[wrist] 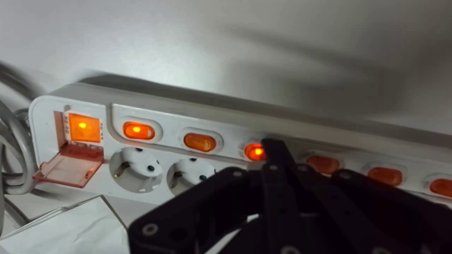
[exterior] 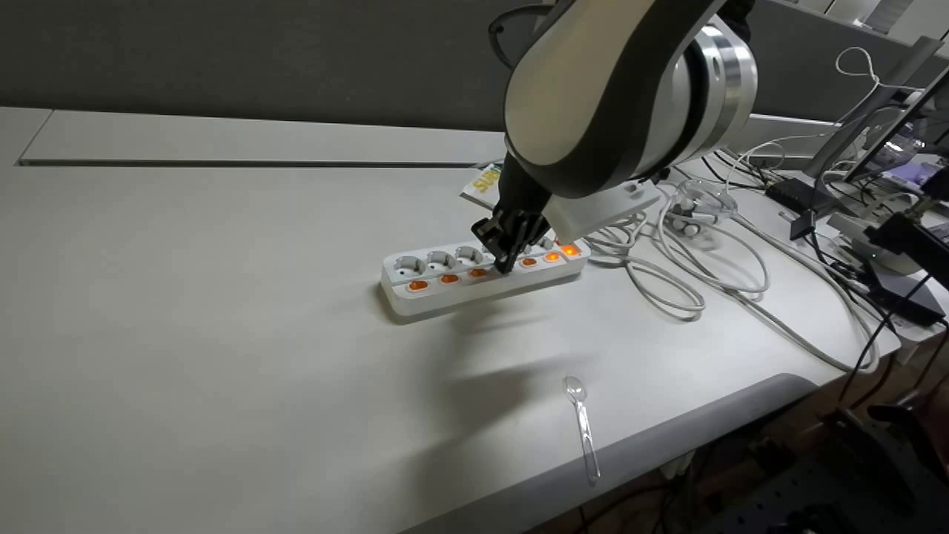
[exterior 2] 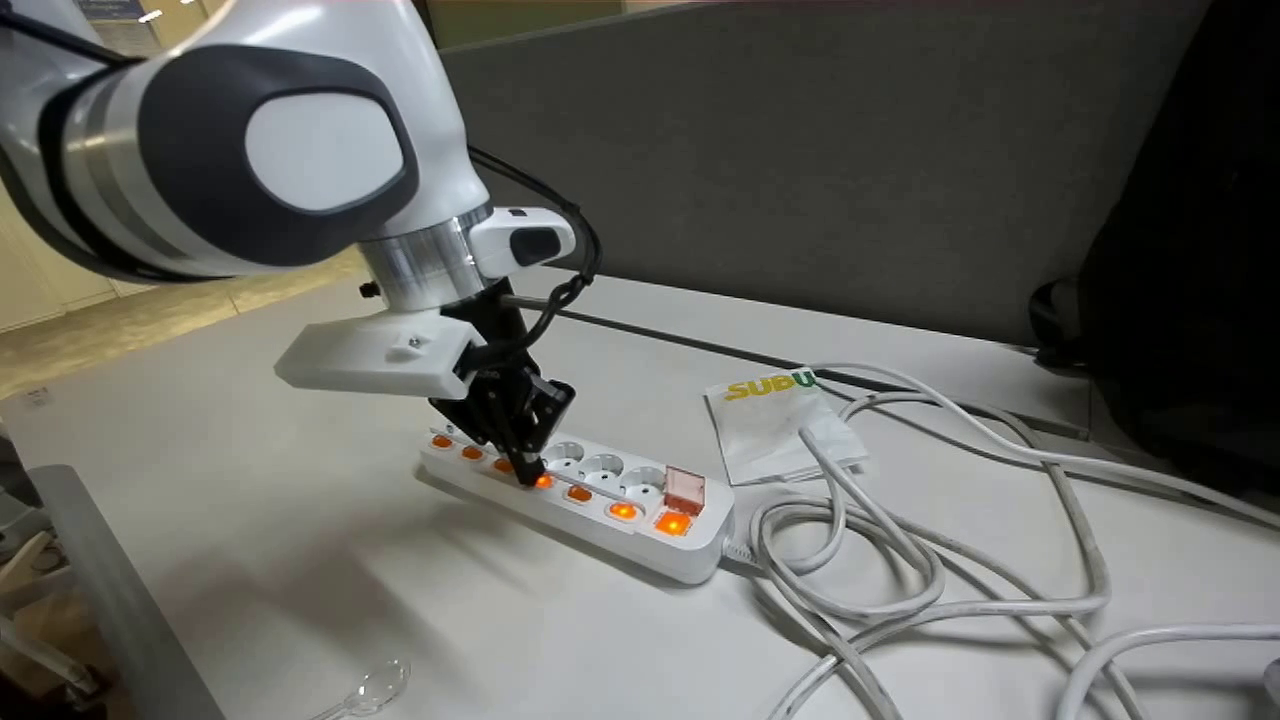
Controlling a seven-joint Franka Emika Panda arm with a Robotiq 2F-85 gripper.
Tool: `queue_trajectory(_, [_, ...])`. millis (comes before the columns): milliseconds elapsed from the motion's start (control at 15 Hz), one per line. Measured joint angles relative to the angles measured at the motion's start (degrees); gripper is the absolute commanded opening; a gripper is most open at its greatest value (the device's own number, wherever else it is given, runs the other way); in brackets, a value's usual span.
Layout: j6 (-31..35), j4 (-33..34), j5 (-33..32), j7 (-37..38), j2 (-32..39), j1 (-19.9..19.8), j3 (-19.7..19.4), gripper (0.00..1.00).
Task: Turn on the fourth switch from the left
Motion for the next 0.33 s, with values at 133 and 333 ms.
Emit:
queue_trajectory(133, [-0.2, 0.3, -2.5, 3.6, 0.4, 4.0, -3.6, 0.0])
queue_trajectory(333, [-1.2, 0.8, -3.6, 7.6, 0.7, 8.2, -6.9, 0.0])
